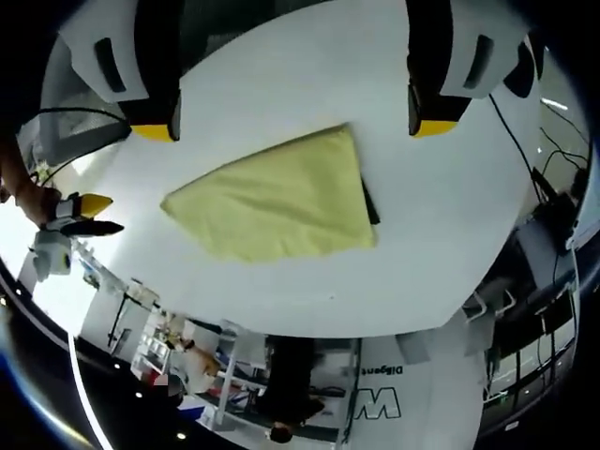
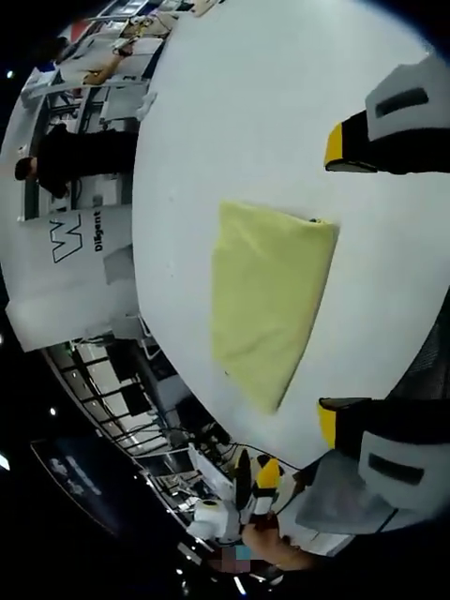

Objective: Fold the garment on the visible template until the final outline fits inside the template.

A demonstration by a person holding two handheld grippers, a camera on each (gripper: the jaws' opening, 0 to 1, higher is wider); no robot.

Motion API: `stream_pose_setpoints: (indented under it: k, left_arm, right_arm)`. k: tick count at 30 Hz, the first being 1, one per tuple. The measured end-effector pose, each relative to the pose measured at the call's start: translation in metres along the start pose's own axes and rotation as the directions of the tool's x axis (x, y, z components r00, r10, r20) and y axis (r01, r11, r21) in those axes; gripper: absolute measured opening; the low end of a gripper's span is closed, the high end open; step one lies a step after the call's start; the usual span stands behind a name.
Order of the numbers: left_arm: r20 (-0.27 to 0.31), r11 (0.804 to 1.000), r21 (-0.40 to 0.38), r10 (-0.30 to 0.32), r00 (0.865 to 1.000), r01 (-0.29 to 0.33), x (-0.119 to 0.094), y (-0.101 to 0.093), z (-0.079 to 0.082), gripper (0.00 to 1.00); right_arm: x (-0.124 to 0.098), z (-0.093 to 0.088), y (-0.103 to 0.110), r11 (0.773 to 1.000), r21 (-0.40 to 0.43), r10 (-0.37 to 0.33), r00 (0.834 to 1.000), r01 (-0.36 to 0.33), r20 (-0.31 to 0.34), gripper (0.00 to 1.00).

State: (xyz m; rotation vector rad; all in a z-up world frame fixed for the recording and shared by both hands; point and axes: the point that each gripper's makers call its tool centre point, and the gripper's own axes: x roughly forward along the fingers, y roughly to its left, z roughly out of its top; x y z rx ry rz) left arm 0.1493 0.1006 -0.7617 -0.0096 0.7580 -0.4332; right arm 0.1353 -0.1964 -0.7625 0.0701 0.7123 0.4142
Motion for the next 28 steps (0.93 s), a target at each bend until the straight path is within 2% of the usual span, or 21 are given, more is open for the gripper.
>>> stream_pose_setpoints:
  k: [5,28]
  left_arm:
    - [0.034,1.000,-0.012,0.007,0.999,-0.007,-0.0036,-0.0019,0.0048,0.99]
    - [0.012,1.000,0.009,0.020,1.000,-0.020,-0.0051,-0.0067,-0.0017,0.99]
  right_arm:
    - [-0.0025,-0.0039,-0.0021,1.000,-0.005,-0.014,1.000,0.014,-0.008,0.99]
    - [-0.0059,-0.0049,-0.0020,0.999,-0.025,-0.022,1.000,0.022,-0.006,0.99]
